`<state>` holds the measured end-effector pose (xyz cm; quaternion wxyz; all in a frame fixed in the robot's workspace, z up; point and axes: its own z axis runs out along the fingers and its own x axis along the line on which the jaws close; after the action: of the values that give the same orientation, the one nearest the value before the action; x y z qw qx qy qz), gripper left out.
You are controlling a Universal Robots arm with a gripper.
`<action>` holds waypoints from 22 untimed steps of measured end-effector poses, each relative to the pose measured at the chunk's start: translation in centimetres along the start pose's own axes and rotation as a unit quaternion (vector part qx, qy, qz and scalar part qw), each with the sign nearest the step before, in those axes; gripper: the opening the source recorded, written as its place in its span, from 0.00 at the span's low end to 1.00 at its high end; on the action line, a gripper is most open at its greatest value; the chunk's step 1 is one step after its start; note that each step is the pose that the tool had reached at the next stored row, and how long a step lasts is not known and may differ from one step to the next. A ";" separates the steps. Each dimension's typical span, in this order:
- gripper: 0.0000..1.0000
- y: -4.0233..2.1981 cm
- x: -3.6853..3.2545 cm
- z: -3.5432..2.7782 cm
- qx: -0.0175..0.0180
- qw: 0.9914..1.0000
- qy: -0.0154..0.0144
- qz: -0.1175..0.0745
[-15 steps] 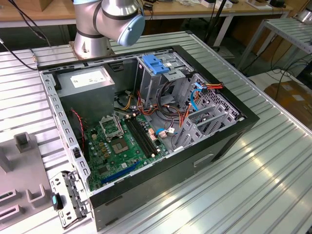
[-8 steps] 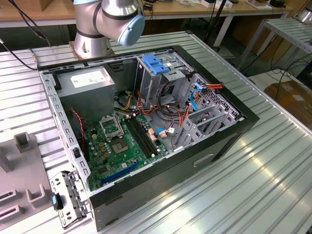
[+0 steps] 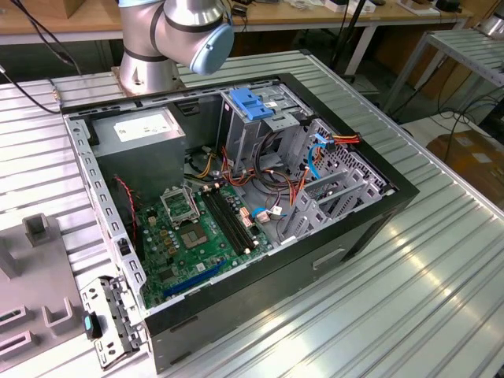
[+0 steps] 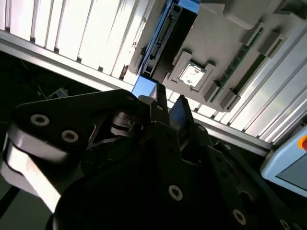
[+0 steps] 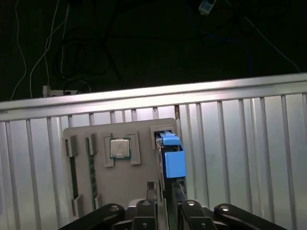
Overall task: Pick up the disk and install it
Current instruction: 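Pick up the disk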
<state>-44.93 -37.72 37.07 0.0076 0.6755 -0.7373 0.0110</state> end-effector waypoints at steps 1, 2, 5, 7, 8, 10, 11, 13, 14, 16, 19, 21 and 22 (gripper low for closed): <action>0.29 0.04 0.00 0.10 0.000 1.000 0.000 -0.005; 0.29 0.08 0.00 0.21 0.000 1.000 0.000 -0.010; 0.47 0.29 -0.01 0.67 0.000 1.000 -0.001 -0.020; 0.54 0.44 -0.10 1.09 0.001 1.000 -0.001 -0.025; 0.54 0.53 -0.15 1.25 0.001 1.000 -0.001 -0.027; 0.54 0.72 -0.19 1.54 0.001 0.999 -0.003 -0.032; 0.54 0.79 -0.20 1.72 0.001 0.999 -0.004 -0.036; 0.54 0.86 -0.24 1.96 0.001 0.999 -0.006 -0.040; 0.54 0.88 -0.27 2.17 0.001 0.999 -0.006 -0.042; 0.54 0.93 -0.43 2.75 0.001 0.999 -0.008 -0.042; 0.54 1.20 -0.43 3.31 0.001 0.999 -0.011 -0.043; 0.54 1.32 -0.43 3.67 0.001 0.999 -0.013 -0.044; 0.54 1.40 -0.43 3.87 0.001 0.999 -0.014 -0.045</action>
<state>-46.27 -37.27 33.18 -0.0025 0.7080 -0.7062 0.0018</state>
